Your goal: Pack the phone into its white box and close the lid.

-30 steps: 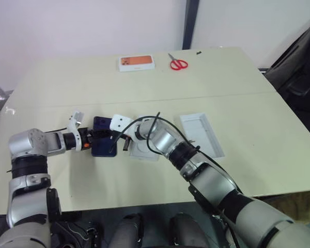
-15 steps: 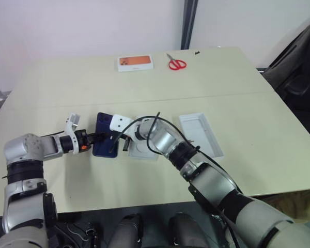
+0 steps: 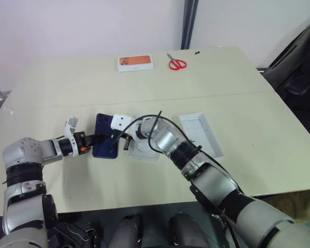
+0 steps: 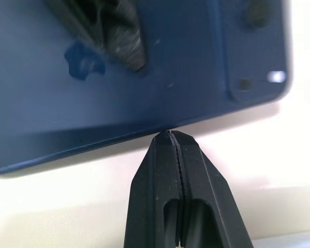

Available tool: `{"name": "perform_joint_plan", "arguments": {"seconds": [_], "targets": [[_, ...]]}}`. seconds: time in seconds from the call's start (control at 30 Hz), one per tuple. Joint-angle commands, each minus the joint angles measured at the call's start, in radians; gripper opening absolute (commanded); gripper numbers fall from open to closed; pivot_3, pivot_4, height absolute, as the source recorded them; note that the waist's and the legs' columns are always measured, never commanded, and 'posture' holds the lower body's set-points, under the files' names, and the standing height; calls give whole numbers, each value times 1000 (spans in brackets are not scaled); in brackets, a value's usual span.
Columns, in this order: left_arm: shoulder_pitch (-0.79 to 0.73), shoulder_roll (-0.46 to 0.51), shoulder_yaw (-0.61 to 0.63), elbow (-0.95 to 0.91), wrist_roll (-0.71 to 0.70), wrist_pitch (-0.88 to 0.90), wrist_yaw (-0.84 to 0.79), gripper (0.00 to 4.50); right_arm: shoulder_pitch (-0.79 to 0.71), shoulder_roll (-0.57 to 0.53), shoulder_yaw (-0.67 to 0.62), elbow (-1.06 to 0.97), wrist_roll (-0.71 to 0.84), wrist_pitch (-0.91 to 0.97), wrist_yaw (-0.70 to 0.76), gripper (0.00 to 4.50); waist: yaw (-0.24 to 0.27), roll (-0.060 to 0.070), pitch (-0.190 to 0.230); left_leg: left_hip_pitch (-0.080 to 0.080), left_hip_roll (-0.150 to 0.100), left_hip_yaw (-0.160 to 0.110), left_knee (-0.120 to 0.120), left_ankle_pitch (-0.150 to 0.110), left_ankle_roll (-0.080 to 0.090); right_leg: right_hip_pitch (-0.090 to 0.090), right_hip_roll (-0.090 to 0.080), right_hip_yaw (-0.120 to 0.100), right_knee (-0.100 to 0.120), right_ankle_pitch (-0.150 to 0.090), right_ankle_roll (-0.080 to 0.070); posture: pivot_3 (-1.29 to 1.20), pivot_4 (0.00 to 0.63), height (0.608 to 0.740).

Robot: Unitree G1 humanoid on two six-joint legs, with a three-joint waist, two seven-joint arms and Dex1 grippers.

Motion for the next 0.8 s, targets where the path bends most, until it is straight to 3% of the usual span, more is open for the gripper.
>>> {"name": "perform_joint_plan", "arguments": {"seconds": [0.03, 0.2, 0.23, 0.3, 0.47, 0.8], "targets": [[-2, 15, 67, 5, -55, 9, -12, 9, 23, -4, -91, -165, 104, 19, 27, 0, -3, -2, 1, -1, 0, 0, 0, 0, 0, 0, 0, 0, 0, 0, 0, 0, 150, 740], [-29, 27, 155, 15, -132, 49, -29, 9, 65, -59, -198, -365, 221, 163, 46, 0, -3, -4, 2, -6, 0, 0, 2, 0, -1, -2, 0, 0, 0, 0, 0, 0, 150, 740], [-30, 26, 161, 8, -138, 57, -21, 1, 76, -73, -213, -399, 250, 213, 60, 253, -1, -4, 2, -6, 0, 0, 2, 0, -1, -2, 0, 0, 0, 0, 0, 0, 150, 740], [-35, 16, 180, -8, -157, 69, -4, 0, 105, -106, -224, -462, 279, 270, 67, 886, -1, -4, 2, -6, 0, 0, 2, 0, -1, -2, 0, 0, 0, 0, 0, 0, 150, 740], [-49, -40, 202, -77, -210, 116, 43, 0, 250, -254, -201, -734, 358, 401, 143, 3307, 14, -5, 3, -10, 0, 0, 3, 0, 0, -3, 0, 0, -1, 0, 0, 0, 150, 740], [-75, -209, 213, -230, -281, 220, 176, 0, 443, -467, -255, -1000, 496, 412, 207, 3307, 23, -6, 3, -14, 0, 0, 5, 0, 0, -7, 0, 0, 0, 0, 0, 0, 150, 740]]}}
